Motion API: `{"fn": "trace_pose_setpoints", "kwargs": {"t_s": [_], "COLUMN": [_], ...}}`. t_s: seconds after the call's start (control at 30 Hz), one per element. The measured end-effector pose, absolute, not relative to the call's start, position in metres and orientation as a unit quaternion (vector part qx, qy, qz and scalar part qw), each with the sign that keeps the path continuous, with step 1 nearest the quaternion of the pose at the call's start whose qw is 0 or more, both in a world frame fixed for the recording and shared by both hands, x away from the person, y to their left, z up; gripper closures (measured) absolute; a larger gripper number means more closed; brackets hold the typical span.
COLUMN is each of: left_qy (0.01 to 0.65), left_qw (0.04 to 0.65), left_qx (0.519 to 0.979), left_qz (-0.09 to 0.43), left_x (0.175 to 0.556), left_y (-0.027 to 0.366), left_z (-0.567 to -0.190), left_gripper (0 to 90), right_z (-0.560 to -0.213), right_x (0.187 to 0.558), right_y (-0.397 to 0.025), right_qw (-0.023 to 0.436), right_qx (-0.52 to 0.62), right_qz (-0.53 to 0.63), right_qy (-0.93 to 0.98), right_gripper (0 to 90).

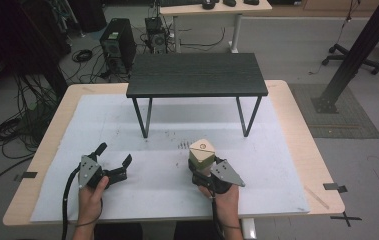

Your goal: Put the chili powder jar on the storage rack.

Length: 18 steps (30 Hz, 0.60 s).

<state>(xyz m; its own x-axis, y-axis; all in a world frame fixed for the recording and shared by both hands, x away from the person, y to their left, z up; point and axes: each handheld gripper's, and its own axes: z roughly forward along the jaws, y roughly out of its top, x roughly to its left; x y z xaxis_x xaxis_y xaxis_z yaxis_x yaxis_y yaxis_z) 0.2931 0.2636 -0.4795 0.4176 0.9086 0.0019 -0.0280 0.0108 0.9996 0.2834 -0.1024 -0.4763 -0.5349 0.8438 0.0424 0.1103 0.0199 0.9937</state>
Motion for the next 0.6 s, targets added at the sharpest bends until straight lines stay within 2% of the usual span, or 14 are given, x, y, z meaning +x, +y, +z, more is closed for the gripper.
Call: {"fn": "trace_pose_setpoints", "kwargs": {"t_s": [0.6], "left_qy": [0.376], "left_qw": [0.604], "left_qx": [0.587], "left_qz": [0.387], "left_x": [0.2931], "left_y": [0.2636], "left_z": [-0.4795], "left_gripper": [0.4], "right_z": [-0.4757], "right_x": [0.2835], "right_y": [-0.1029], "right_qw": [0.308], "right_qx": [0.369], "right_qz": [0.592], "right_qy": [0.647], "right_gripper": [29.7]}}
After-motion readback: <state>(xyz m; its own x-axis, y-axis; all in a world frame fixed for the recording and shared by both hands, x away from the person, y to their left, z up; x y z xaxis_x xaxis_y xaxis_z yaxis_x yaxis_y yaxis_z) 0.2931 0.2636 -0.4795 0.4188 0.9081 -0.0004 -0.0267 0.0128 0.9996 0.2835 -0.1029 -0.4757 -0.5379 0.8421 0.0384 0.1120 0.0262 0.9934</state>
